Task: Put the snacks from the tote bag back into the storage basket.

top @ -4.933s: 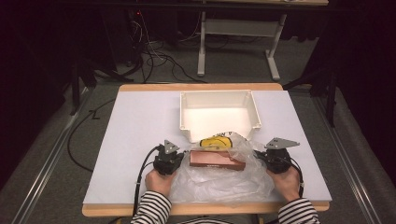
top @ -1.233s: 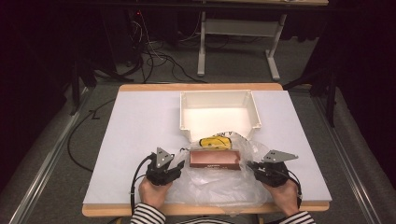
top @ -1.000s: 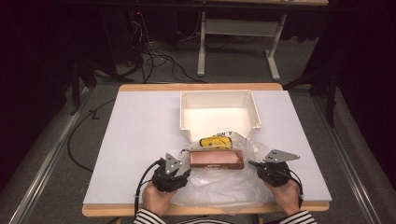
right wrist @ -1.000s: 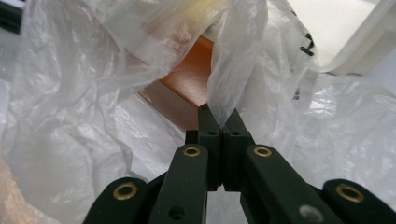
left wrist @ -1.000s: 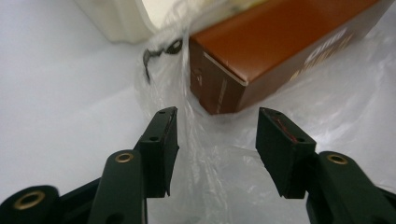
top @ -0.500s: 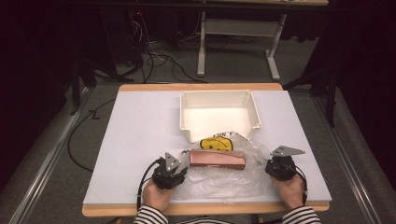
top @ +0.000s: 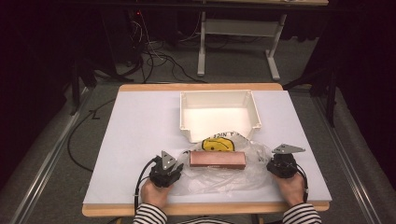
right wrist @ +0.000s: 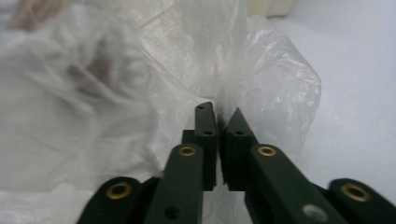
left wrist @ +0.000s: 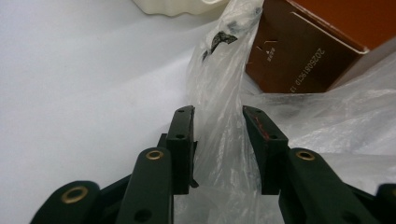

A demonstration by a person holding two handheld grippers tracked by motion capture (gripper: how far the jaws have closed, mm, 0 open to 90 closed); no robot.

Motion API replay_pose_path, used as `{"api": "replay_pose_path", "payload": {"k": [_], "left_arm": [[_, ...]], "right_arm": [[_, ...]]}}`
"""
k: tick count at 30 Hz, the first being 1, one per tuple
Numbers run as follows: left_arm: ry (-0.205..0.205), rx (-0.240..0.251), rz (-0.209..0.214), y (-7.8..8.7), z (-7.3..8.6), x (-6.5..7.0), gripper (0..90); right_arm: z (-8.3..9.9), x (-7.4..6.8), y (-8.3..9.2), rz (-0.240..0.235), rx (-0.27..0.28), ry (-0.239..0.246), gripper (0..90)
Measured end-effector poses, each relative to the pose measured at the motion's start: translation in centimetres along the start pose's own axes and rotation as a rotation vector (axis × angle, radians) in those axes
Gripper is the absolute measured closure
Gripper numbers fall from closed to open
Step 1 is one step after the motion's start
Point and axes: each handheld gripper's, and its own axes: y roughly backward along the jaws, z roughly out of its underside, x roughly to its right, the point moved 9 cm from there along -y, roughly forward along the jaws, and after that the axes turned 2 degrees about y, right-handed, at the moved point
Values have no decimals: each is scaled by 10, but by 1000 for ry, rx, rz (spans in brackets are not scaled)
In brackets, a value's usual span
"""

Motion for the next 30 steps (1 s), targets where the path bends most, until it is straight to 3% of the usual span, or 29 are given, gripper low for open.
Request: {"api": "replay_pose_path", "payload": {"k": [1, 5, 13, 17, 22, 26, 27, 30], "left_arm": [[-4, -1, -2, 0, 0, 0, 659], [-4, 0, -3, 0, 0, 0, 656], [2, 1, -4, 0, 0, 0, 646], [2, 2, -4, 0, 1, 0, 645], [2, 3, -4, 0, 0, 0, 645], [1, 2, -4, 0, 1, 0, 645], [1, 3, -4, 0, 1, 0, 645], [0, 3, -5, 0, 1, 0, 646]], "right_arm": [[-2, -4, 6, -13, 26, 2, 787], [-2, -10, 21, -29, 56, 0, 689], [-4, -16, 53, -31, 122, 10, 583], [-9, -16, 64, -27, 159, 13, 574], [-23, -11, 76, -5, 189, -29, 622], [-34, -3, 71, 29, 179, -36, 662], [-41, 4, 63, 34, 166, -67, 666], [-47, 8, 57, 29, 166, -85, 656]]}}
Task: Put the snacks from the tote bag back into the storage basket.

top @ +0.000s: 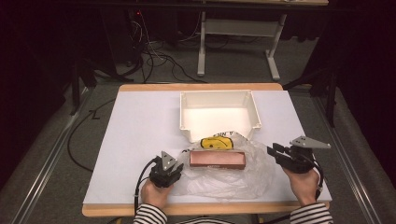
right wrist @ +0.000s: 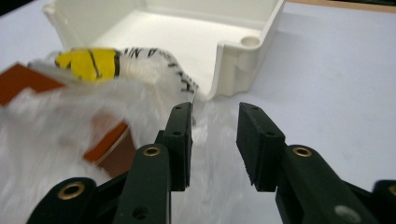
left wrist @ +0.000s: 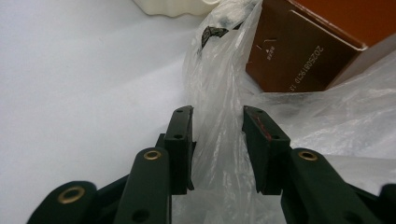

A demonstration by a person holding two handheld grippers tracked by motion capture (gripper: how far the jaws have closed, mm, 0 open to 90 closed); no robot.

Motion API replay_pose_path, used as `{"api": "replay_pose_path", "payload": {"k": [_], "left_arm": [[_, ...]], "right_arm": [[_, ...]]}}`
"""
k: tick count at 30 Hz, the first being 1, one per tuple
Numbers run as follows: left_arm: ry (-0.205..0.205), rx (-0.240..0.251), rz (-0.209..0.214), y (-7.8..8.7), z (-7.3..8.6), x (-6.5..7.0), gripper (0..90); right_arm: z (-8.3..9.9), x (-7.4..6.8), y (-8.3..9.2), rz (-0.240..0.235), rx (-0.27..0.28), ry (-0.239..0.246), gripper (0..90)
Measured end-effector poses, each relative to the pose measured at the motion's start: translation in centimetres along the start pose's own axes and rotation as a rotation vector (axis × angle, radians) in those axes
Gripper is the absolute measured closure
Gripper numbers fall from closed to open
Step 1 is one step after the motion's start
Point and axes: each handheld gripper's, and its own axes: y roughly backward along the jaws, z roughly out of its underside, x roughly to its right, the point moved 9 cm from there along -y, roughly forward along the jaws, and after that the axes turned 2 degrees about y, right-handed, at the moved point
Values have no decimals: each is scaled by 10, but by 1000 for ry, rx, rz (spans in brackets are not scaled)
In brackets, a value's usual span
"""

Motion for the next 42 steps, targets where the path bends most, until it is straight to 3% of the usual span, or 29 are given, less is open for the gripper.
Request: {"api": "replay_pose_path", "payload": {"k": [1, 8, 9, 15, 19, 22, 24, 25, 28, 31, 32, 33, 38, 39, 42], "left_arm": [[0, 0, 0, 0, 0, 0, 646], [-3, -1, -2, 0, 0, 0, 646], [-4, -1, -2, 0, 0, 0, 646], [-3, -1, -1, 0, 0, 0, 646], [-4, -1, -2, 0, 0, 0, 646], [9, -3, 15, 0, 0, 0, 656], [12, -5, 21, 0, 0, 0, 658], [15, -6, 25, 0, 0, 0, 673], [17, -2, 41, 1, -1, 0, 722], [24, 11, 61, 2, -2, 1, 816], [32, 21, 68, 3, -4, 1, 816], [55, 43, 81, 5, -7, 0, 842], [89, 53, 102, 9, -13, -2, 867], [120, 45, 113, 9, -14, -5, 871], [131, 21, 107, 8, -14, -9, 879]], "right_arm": [[-9, 0, -7, -24, -1, -37, 625], [-24, -28, -16, -113, -2, -8, 540], [-18, -35, -23, -140, -27, -3, 520], [3, -45, -34, -171, -95, 4, 505], [19, -49, -38, -192, -140, 28, 563], [24, -51, -38, -214, -160, 50, 717], [25, -51, -37, -211, -166, 53, 762], [27, -49, -37, -202, -174, 78, 853], [27, -48, -36, -186, -173, 98, 894], [22, -41, -35, -131, -148, 124, 900], [22, -41, -35, -131, -148, 124, 900], [22, -37, -38, -99, -151, 131, 900], [26, -30, -53, -68, -178, 125, 900], [28, -29, -56, -65, -191, 125, 900], [33, -26, -61, -55, -206, 120, 900]]}}
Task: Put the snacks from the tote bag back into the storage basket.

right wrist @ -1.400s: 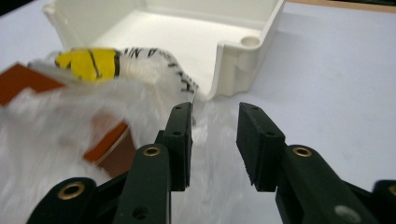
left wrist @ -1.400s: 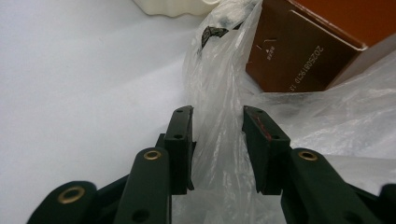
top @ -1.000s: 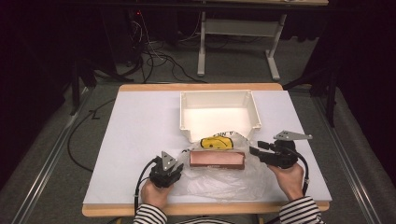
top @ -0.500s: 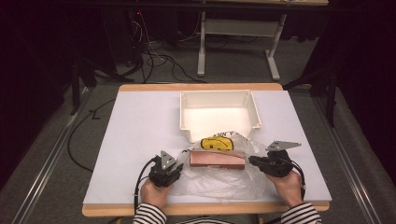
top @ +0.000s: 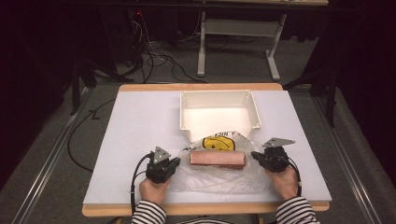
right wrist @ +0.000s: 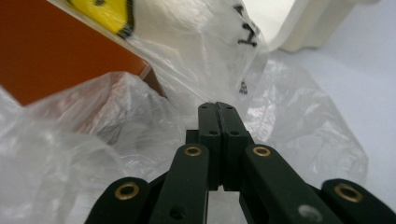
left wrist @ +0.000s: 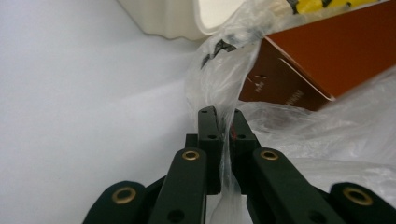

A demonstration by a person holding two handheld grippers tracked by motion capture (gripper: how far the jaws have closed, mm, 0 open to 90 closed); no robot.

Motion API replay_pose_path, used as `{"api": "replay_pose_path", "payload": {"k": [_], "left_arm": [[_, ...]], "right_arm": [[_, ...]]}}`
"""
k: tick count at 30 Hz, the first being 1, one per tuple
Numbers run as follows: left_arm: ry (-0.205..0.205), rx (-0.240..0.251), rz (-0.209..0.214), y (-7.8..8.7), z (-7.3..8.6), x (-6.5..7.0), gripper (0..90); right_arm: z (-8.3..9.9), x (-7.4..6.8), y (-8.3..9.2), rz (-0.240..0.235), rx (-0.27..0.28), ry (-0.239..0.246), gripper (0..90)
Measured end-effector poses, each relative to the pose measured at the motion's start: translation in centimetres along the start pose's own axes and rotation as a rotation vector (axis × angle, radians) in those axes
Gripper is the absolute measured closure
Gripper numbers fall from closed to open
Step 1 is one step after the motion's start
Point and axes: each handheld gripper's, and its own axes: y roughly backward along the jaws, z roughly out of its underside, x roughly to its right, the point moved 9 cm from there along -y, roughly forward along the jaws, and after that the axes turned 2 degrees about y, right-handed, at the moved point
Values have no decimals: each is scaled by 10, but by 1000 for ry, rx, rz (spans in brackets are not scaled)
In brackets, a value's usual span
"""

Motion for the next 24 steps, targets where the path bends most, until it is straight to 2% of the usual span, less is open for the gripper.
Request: {"api": "replay_pose_path", "payload": {"k": [2, 4, 6, 7, 10, 11, 12, 15, 16, 17, 18, 19, 20, 21, 24], "left_arm": [[-29, -63, -32, -8, 7, -5, 879], [-31, -63, -40, -10, 8, -6, 875], [-27, -59, -51, -9, 7, -5, 828], [-28, -48, -59, -6, 5, -4, 828], [-41, 9, -48, 8, -3, 7, 667], [-66, 32, -44, 18, -7, 15, 598], [-66, 32, -44, 18, -7, 15, 576], [-118, 48, -6, 35, -9, 38, 528], [-118, 48, -6, 35, -9, 38, 511], [-136, 25, 14, 35, -4, 47, 493], [-150, 2, 21, 33, -1, 50, 481], [-150, 2, 21, 33, -1, 50, 470], [-163, -24, 25, 29, 5, 53, 470], [-174, -69, 5, 19, 13, 52, 459], [-162, -103, -20, 9, 20, 46, 450]], "right_arm": [[7, 2, -6, 6, -17, -5, 900], [9, 3, -7, 6, -13, -10, 900], [9, 1, -7, 6, -14, -13, 900], [10, 1, -6, 10, -15, -6, 900], [9, -2, -5, 16, -13, 11, 900], [9, -4, -5, 14, -14, 15, 899], [9, -4, -5, 14, -14, 15, 899], [8, -7, -6, 14, -12, 24, 898], [8, -7, -6, 14, -12, 24, 898], [8, -7, -6, 15, -12, 32, 898], [8, -8, -7, 15, -11, 29, 898], [8, -8, -7, 15, -11, 29, 898], [8, -8, -7, 14, -8, 26, 896], [9, -8, -7, 11, -10, 21, 893], [9, -8, -7, 9, -7, 23, 891]]}}
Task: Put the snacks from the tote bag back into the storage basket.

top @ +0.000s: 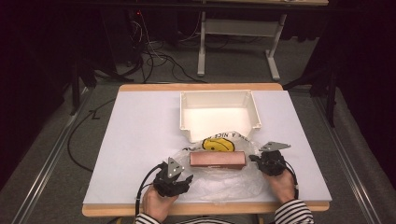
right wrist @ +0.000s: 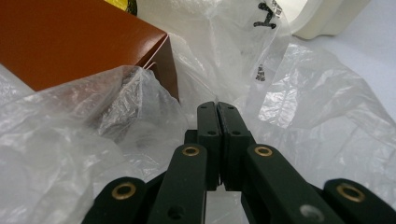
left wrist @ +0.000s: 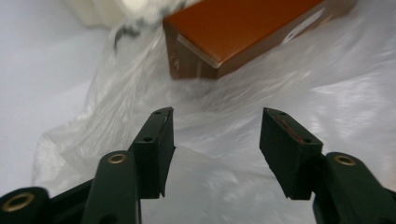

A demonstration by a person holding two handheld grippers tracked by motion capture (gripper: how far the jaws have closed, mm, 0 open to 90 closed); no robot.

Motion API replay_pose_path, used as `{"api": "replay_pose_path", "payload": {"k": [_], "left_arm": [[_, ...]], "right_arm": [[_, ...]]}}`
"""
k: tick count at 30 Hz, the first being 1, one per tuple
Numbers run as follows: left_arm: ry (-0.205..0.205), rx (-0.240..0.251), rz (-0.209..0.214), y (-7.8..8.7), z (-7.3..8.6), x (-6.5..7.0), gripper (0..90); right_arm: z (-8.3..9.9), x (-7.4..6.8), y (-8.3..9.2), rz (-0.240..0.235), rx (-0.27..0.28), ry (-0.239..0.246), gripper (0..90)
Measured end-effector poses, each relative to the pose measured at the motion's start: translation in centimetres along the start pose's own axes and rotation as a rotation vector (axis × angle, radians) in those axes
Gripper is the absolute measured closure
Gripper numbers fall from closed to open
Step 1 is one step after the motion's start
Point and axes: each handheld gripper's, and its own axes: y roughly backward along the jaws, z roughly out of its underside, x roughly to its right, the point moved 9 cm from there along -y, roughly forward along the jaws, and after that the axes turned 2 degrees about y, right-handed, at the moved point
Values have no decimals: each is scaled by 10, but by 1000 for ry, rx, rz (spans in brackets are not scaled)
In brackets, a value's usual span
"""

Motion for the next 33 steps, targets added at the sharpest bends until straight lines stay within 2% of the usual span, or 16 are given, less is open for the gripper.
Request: {"api": "replay_pose_path", "payload": {"k": [2, 4, 5, 6, 7, 9, 13, 16, 17, 19, 24, 25, 27, 28, 29, 33], "left_arm": [[-4, -23, -30, -6, 4, -5, 476], [-11, -22, -31, -8, 6, -7, 604], [-11, -20, -34, -8, 6, -9, 604], [-21, -25, -45, -7, 6, -12, 678], [-37, -35, -66, -7, 7, -17, 824], [-45, -49, -76, -6, 6, -22, 900], [-45, -60, -111, -6, 5, -31, 900], [-18, -33, -118, -5, 6, -37, 900], [11, -20, -110, -4, 8, -40, 900], [29, -12, -102, -4, 8, -41, 900], [35, -12, -93, -3, 7, -40, 889], [38, 8, -79, 1, 4, -38, 889], [43, 46, -49, 7, -2, -35, 761], [38, 69, -46, 10, -7, -33, 761], [35, 107, -48, 16, -17, -31, 687], [46, 147, -69, 19, -31, -32, 614]], "right_arm": [[2, 0, 0, -2, -3, 6, 890], [3, 0, 0, 1, 0, 10, 890], [4, 1, 1, 1, -1, 14, 890], [5, 1, 1, 4, 0, 19, 891], [8, 3, 1, 11, 2, 26, 892], [9, 5, 2, 21, 6, 25, 892], [12, 8, 4, 24, 10, 24, 893], [14, 11, 5, 36, 17, 32, 896], [15, 12, 5, 39, 14, 31, 897], [15, 13, 6, 40, 12, 31, 897], [16, 13, 7, 43, 12, 30, 895], [16, 13, 8, 40, 9, 27, 891], [15, 10, 10, 23, 17, 25, 864], [15, 10, 10, 23, 17, 25, 864], [13, 8, 13, 16, 24, 27, 853], [11, 7, 14, 13, 26, 32, 845]]}}
